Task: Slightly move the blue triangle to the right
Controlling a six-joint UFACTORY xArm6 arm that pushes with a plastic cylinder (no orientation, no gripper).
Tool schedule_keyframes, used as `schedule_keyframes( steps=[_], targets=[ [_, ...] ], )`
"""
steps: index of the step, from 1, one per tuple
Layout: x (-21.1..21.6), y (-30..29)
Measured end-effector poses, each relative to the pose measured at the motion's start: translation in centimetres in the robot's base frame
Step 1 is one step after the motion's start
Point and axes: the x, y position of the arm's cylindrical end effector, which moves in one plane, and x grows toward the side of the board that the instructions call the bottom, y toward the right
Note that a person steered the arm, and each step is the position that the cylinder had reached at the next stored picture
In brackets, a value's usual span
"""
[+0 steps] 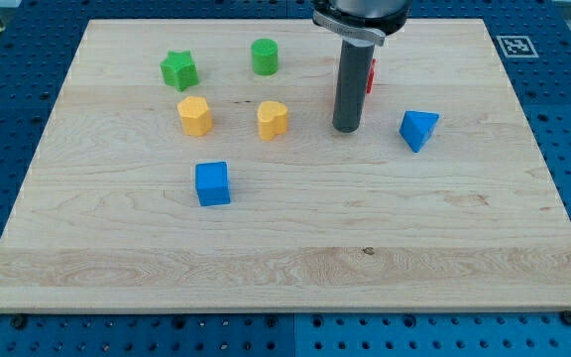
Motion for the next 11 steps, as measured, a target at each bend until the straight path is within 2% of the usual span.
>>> schedule_keyframes(
  steps=[4,11],
  targets=[
    [2.1,0.9],
    [1.9,3.6]
  ],
)
